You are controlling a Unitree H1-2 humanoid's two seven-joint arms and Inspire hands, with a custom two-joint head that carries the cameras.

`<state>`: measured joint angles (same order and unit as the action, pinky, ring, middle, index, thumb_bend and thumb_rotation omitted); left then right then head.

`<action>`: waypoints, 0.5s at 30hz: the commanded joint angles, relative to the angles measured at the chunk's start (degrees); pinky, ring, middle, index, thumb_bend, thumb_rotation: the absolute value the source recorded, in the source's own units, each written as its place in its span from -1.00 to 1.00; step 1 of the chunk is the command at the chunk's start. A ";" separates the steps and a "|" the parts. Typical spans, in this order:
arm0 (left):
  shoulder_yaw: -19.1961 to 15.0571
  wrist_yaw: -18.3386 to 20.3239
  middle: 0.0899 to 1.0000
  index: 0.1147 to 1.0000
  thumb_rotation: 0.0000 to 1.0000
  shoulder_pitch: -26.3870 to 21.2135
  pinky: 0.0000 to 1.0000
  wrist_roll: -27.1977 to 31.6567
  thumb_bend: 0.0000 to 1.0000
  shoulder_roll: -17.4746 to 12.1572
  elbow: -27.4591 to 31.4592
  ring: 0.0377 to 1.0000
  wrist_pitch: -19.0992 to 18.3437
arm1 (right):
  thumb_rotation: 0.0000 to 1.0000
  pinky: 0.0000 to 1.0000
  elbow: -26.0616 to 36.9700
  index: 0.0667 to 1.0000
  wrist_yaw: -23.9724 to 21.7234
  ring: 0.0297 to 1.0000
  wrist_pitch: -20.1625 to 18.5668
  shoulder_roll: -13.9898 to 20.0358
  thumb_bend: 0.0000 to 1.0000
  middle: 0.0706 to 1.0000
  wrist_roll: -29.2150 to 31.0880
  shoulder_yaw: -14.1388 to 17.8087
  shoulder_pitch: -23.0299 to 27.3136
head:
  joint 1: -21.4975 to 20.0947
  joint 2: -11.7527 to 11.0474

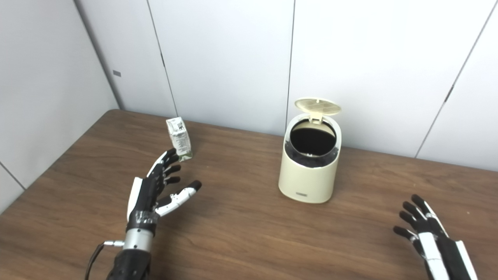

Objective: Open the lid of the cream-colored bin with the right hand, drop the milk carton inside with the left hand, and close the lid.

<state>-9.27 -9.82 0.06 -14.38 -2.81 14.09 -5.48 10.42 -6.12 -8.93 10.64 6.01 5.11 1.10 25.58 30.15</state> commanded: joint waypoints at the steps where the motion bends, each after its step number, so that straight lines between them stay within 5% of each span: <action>1: -0.90 -2.02 0.78 0.85 -0.45 -2.04 0.66 -2.88 0.68 -1.61 1.45 0.70 0.57 | 0.62 0.42 2.16 0.76 -0.43 0.71 0.87 0.71 0.43 0.73 0.66 0.42 1.23 | 0.03 0.07; 5: -2.74 -3.96 0.84 0.84 -0.40 -4.26 0.80 -5.04 0.79 -2.58 0.50 0.82 -1.63 | 0.56 0.46 1.89 0.75 -0.81 0.73 1.02 0.83 0.41 0.74 1.39 0.39 1.46 | -0.17 0.55; 10: -3.57 -4.22 0.86 0.88 -0.47 -6.85 0.53 -4.31 0.76 -4.83 -2.38 0.77 -0.77 | 0.53 0.43 3.19 0.76 -0.34 0.71 -0.72 0.86 0.38 0.73 0.87 0.16 1.69 | -0.54 1.20; 15: -3.56 -5.26 0.85 0.88 -0.51 -10.12 0.48 -5.83 0.76 -6.86 -6.19 0.75 -1.90 | 0.52 0.41 5.06 0.75 -0.10 0.68 -2.42 0.43 0.34 0.71 0.85 0.08 1.57 | -0.68 1.28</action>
<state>-12.75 -13.70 -7.57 -18.74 -8.05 7.48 -7.94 13.29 -6.24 -11.78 10.78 6.54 4.94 1.23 24.96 31.38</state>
